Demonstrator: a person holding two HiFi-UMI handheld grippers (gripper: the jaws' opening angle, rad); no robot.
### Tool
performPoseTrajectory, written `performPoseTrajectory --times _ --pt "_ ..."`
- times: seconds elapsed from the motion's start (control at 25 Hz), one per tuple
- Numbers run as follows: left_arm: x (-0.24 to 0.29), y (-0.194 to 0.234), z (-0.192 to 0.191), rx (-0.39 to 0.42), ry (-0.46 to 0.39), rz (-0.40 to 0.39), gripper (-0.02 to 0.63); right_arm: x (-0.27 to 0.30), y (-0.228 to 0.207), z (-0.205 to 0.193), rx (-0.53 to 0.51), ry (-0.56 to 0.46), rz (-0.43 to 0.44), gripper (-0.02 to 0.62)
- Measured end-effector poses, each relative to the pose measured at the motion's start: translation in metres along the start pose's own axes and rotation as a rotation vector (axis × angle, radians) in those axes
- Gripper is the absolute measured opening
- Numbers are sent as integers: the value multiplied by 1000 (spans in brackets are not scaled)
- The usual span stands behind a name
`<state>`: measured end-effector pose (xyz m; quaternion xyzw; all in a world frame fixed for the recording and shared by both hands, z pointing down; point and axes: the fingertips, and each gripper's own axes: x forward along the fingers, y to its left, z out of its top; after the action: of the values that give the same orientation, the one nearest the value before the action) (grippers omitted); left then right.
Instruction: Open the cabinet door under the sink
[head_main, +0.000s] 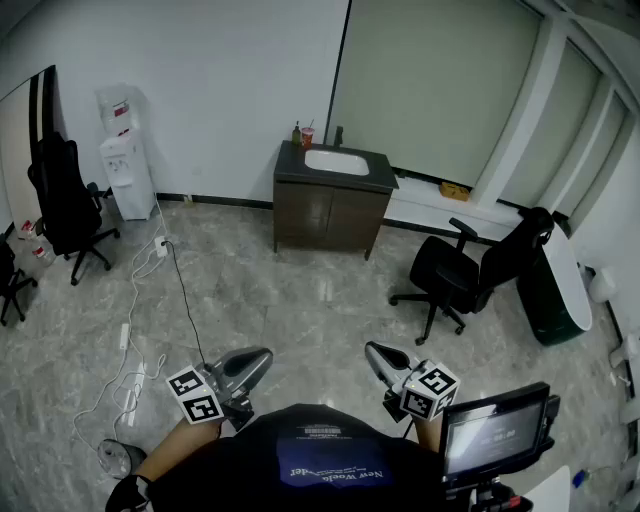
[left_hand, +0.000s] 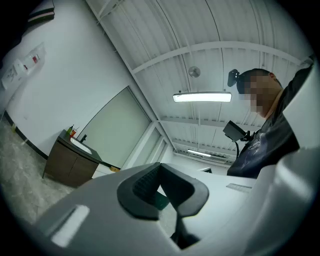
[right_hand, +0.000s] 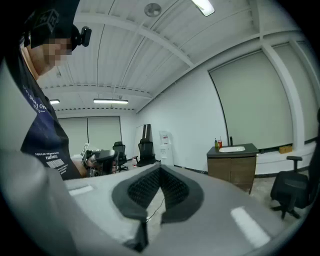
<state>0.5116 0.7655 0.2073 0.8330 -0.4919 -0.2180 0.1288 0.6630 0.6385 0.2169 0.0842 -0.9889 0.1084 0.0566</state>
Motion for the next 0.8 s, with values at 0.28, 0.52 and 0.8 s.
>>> performPoseTrajectory --times 0.28,0.52,0.8 --pt "0 1 0 2 5 -1 0 3 1 0 -2 -1 4 0" --pt "-6 2 2 -3 5 6 0 7 2 -4 -43 41 -5 0" --pt "-14 14 10 -10 4 5 0 25 3 -1 -42 51 -6 0"
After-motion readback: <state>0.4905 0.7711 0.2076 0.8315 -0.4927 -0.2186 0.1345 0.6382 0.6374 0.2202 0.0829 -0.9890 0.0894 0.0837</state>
